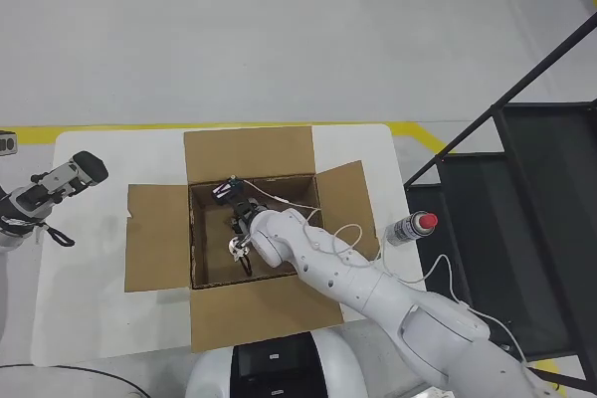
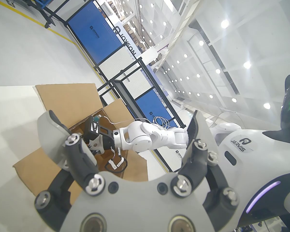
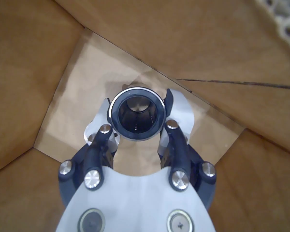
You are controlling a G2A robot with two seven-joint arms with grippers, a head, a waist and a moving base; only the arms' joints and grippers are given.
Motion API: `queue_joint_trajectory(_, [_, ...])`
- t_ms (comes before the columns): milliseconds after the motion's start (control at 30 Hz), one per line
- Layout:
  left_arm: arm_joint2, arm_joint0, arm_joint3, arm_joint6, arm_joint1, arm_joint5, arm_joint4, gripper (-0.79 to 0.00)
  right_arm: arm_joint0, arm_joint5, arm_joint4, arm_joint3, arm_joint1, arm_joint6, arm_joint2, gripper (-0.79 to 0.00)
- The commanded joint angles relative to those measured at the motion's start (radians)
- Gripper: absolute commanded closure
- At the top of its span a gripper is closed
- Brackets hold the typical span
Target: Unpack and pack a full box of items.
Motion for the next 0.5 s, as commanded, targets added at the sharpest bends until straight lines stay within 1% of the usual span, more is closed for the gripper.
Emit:
queue_joint_trajectory(0, [0.0, 0.0, 0.0, 0.0, 0.0, 0.0, 0.0, -0.785, -0.008, -0.004, -0.03, -0.052, 0.005, 0.02, 0.007, 0.0])
queue_joint_trajectory(200, [0.0, 0.0, 0.0, 0.0, 0.0, 0.0, 0.0, -0.785, -0.07, -0.052, -0.141, -0.298, 0.045, 0.115, 0.06, 0.0])
queue_joint_trajectory(333, [0.0, 0.0, 0.0, 0.0, 0.0, 0.0, 0.0, -0.785, -0.159, -0.109, -0.172, -0.496, 0.082, 0.18, 0.136, 0.0])
queue_joint_trajectory(467, [0.0, 0.0, 0.0, 0.0, 0.0, 0.0, 0.0, -0.785, -0.267, -0.194, -0.226, -0.692, 0.124, 0.248, 0.234, 0.0])
